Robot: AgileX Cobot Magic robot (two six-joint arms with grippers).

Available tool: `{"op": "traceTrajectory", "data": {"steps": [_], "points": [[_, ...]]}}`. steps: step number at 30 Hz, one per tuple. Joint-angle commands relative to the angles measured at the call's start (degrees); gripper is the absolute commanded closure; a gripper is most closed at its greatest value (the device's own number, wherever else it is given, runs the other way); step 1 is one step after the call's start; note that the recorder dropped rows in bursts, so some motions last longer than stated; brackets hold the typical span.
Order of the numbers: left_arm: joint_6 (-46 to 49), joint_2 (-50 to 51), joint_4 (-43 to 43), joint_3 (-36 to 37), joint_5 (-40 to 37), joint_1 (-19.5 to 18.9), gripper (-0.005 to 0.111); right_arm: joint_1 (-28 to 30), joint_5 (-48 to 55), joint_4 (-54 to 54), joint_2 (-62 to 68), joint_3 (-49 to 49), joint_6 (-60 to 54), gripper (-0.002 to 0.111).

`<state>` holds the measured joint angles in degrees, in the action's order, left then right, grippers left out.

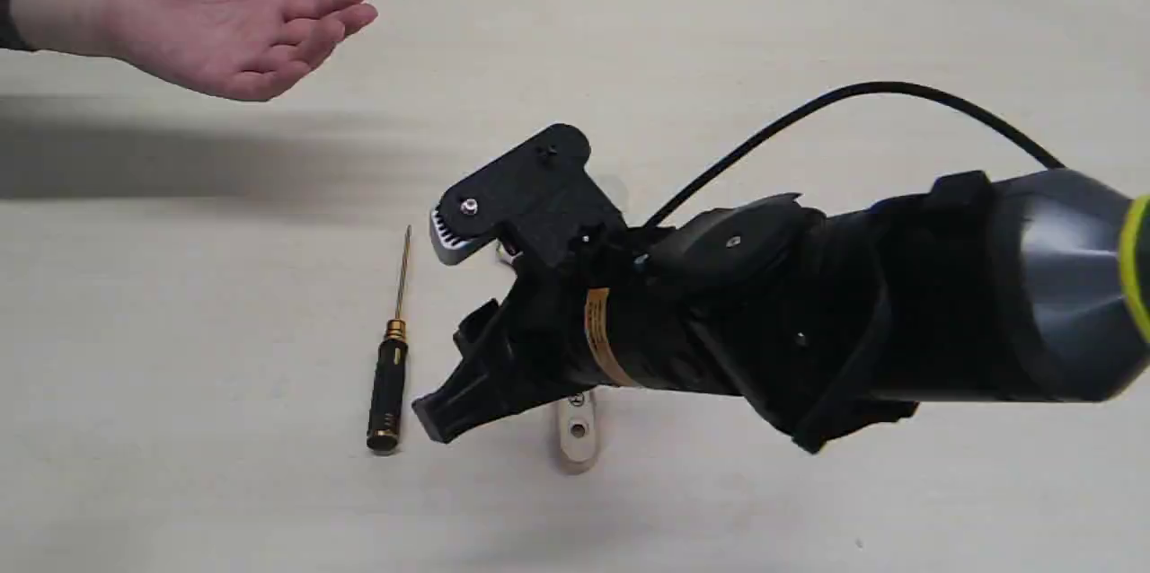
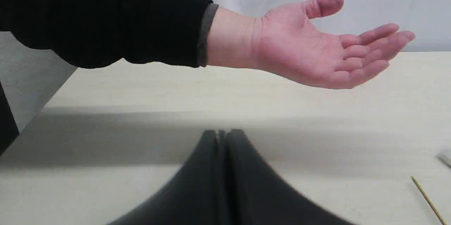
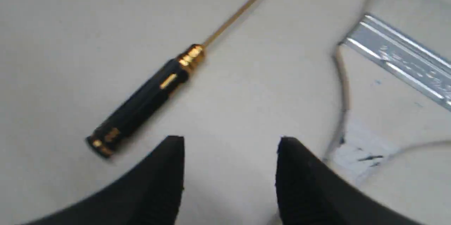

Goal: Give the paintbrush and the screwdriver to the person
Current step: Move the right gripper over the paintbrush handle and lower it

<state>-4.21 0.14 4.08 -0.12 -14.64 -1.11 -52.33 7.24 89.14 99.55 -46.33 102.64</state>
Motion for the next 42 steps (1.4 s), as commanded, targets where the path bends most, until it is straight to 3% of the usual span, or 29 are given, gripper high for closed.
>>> {"op": "traceTrajectory", "data": {"steps": [1, 5, 9, 15, 33, 42], "points": [[-0.12, -0.14, -0.03, 0.12, 0.35, 0.47, 0.107, -0.16, 7.5, -6.0, 1.27, -0.37, -2.35, 0.063], [-0.12, -0.14, -0.22, 0.12, 0.21, 0.47, 0.107, -0.16, 11.93, -19.4, 1.67, -0.97, -16.31, 0.063], [-0.12, -0.14, -0.22, 0.12, 0.3, 0.47, 0.107, -0.02, 19.89, -40.68, 1.67, -5.2, -38.55, 0.063], [-0.12, -0.14, -0.22, 0.12, 0.3, 0.47, 0.107, 2.52, 24.9, -62.8, 1.67, -12.71, -58.17, 0.063], [-0.12, -0.14, -0.1, 0.12, 0.47, 0.47, 0.107, 5.69, 26.24, -65.96, 20.62, -23.74, -61.87, 0.063], [-0.12, -0.14, -0.1, 0.12, 0.36, 0.47, 0.107, 5.69, 31.89, -68.98, 23.57, -26.88, -62.87, 0.066]]}}
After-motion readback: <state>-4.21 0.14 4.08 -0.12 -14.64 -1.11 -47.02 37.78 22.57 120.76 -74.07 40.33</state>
